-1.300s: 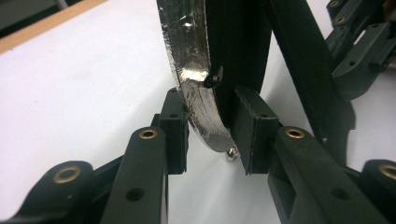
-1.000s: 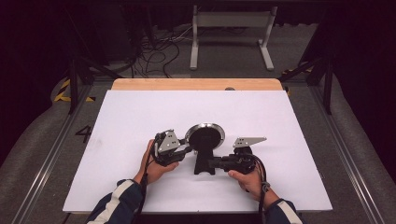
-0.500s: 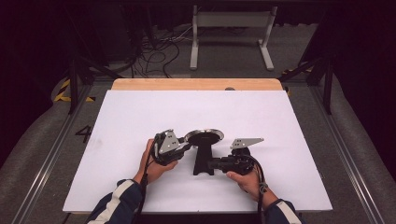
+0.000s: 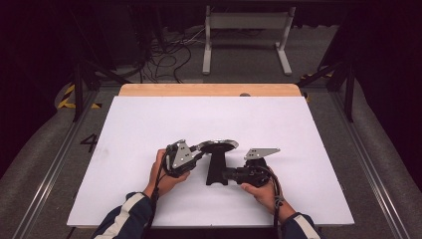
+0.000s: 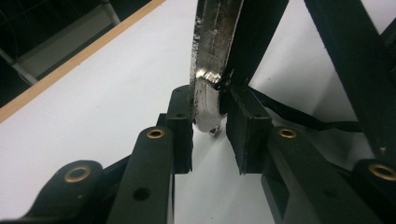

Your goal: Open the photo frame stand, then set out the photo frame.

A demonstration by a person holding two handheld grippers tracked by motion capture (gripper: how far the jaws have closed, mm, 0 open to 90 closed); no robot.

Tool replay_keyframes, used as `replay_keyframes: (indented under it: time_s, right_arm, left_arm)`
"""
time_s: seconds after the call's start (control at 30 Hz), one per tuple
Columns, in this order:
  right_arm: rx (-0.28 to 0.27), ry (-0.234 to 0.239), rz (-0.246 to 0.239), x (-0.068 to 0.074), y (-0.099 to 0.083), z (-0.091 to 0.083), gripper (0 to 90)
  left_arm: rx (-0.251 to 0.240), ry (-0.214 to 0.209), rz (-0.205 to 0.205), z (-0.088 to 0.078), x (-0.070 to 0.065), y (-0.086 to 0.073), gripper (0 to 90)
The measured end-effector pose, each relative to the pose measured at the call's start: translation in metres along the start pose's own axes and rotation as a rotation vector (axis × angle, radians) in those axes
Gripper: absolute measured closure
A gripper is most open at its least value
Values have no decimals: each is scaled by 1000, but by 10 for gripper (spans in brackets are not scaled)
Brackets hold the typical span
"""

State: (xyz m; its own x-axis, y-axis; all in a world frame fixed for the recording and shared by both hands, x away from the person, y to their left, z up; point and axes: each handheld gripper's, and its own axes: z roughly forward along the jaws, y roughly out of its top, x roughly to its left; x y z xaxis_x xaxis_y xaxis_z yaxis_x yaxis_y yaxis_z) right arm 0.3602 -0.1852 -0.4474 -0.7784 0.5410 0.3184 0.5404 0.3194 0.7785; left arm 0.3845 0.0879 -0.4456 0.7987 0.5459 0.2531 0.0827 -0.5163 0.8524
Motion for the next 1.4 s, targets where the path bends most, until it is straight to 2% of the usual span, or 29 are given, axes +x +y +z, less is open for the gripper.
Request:
replay_keyframes:
  time_s: [0.13,0.2,0.47,0.57,0.6,0.67,0.8,0.9,1.03,1.1,1.17,1.4]
  right_arm:
    - [8,-3,-4,-1,-1,1,804]
    - [5,3,6,-1,-3,1,804]
    - [-1,3,5,-1,-4,1,806]
    - [-14,-11,-7,0,-4,0,807]
    - [-10,-33,-35,3,-3,-1,804]
    - [-5,-49,-53,5,-3,-2,799]
    - [-3,-54,-44,4,-3,-3,797]
    - [-16,-59,-17,2,-3,-8,789]
    - [-49,-82,-29,5,-1,-17,804]
    - [-99,-104,-48,9,0,-22,822]
    - [-135,-138,-80,16,3,-26,847]
    - [-208,-195,-150,36,5,-31,900]
  left_arm:
    - [-3,-18,-5,0,1,-1,729]
    - [-1,-11,1,-1,0,-1,729]
    - [-4,-25,-9,-2,2,-3,740]
    - [0,-14,13,-3,1,-3,746]
    - [-2,-17,5,-4,1,-4,749]
    - [-6,-23,3,-4,3,-4,750]
    - [-5,-29,0,-3,3,-5,751]
    - [-7,-38,-14,-3,3,-6,741]
    - [-4,-42,-28,-2,5,-8,707]
    - [-2,-26,-25,-3,5,-8,691]
    - [-4,-34,-29,-4,5,-9,677]
    - [15,-43,-17,1,5,-9,634]
